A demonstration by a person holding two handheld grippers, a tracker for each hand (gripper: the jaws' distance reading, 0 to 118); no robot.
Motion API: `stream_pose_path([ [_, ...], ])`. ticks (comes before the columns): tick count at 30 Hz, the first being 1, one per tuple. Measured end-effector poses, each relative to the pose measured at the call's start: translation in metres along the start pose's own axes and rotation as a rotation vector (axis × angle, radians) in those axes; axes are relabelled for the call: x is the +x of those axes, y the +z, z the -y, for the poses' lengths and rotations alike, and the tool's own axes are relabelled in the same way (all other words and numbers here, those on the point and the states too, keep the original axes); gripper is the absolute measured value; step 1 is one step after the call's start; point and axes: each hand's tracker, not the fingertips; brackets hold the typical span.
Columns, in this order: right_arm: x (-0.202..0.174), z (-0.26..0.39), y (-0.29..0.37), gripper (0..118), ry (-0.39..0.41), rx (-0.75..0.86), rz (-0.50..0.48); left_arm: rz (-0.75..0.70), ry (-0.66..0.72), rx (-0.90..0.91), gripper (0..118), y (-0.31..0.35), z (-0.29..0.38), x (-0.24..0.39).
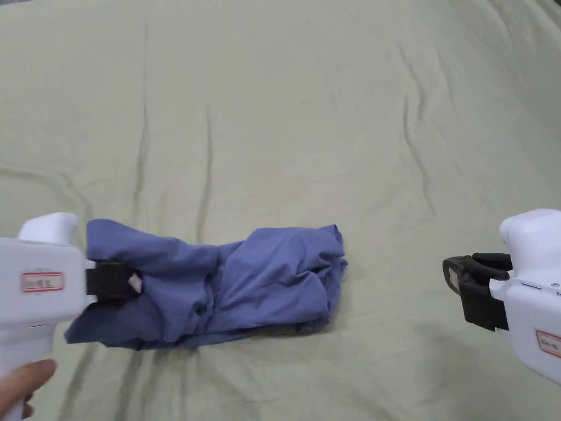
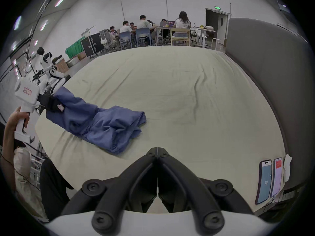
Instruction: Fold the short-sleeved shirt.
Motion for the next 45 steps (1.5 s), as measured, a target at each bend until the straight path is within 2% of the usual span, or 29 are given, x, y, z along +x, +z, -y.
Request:
stream_pose_path([
  [6, 0.021, 0.004, 0.011, 2, -0.035, 0.015, 0.029, 0.197, -0.139, -0.088, 17, -0.071, -0.016, 0.109],
  [10, 0.037, 0.012, 0.015, 2, -0.07, 0.01, 0.058, 0.2, -0.171, -0.151, 19, -0.116, -0.026, 0.138],
  [11, 0.04, 0.013, 0.016, 2, -0.078, 0.007, 0.062, 0.226, -0.155, -0.167, 24, -0.121, -0.028, 0.137],
  [12, 0.043, 0.015, 0.017, 2, -0.085, 0.004, 0.068, 0.28, -0.101, -0.179, 44, -0.125, -0.031, 0.135],
  [13, 0.044, 0.016, 0.017, 2, -0.091, 0.003, 0.072, 0.378, -0.025, -0.178, 78, -0.124, -0.035, 0.13],
  [14, 0.046, 0.017, 0.016, 2, -0.097, 0.001, 0.073, 0.432, 0.026, -0.171, 87, -0.118, -0.038, 0.126],
  [15, 0.047, 0.017, 0.015, 2, -0.101, -0.004, 0.07, 0.452, 0.067, -0.156, 87, -0.103, -0.037, 0.124],
  [18, 0.045, 0.013, 0.011, 2, -0.099, -0.004, 0.066, 0.448, 0.007, -0.006, 87, -0.05, -0.037, 0.108],
  [20, 0.042, 0.01, 0.01, 2, -0.093, -0.002, 0.059, 0.392, -0.002, 0.082, 87, -0.013, -0.03, 0.096],
  [21, 0.04, 0.008, 0.009, 2, -0.089, 0.001, 0.054, 0.368, 0.004, 0.129, 84, 0.0, -0.023, 0.087],
  [22, 0.038, 0.007, 0.008, 2, -0.084, 0.003, 0.046, 0.338, -0.017, 0.208, 67, 0.008, -0.017, 0.08],
  [23, 0.036, 0.007, 0.008, 2, -0.08, 0.004, 0.041, 0.331, -0.037, 0.249, 26, 0.007, -0.016, 0.078],
  [24, 0.033, 0.006, 0.007, 2, -0.074, 0.003, 0.037, 0.337, -0.006, 0.215, 0, -0.003, -0.018, 0.077],
  [25, 0.031, 0.006, 0.005, 2, -0.068, 0.0, 0.034, 0.333, 0.073, 0.168, 0, -0.017, -0.019, 0.079],
  [30, 0.031, 0.009, 0.0, 2, -0.061, -0.031, 0.049, 0.403, -0.083, -0.039, 0, -0.114, -0.017, 0.141],
  [32, 0.033, 0.009, -0.003, 2, -0.057, -0.045, 0.063, 0.436, -0.068, -0.159, 0, -0.158, -0.015, 0.159],
  [36, 0.038, 0.01, -0.007, 2, -0.072, -0.057, 0.069, 0.498, 0.002, -0.219, 0, -0.201, -0.016, 0.17],
  [39, 0.037, 0.01, -0.006, 2, -0.068, -0.06, 0.072, 0.481, -0.082, -0.194, 0, -0.179, -0.025, 0.177],
  [43, 0.03, 0.002, -0.008, 2, -0.062, -0.05, 0.054, 0.538, -0.064, -0.08, 0, -0.111, -0.029, 0.153],
  [45, 0.018, -0.007, -0.009, 2, -0.024, -0.044, 0.039, 0.558, -0.037, 0.025, 0, -0.062, -0.024, 0.129],
])
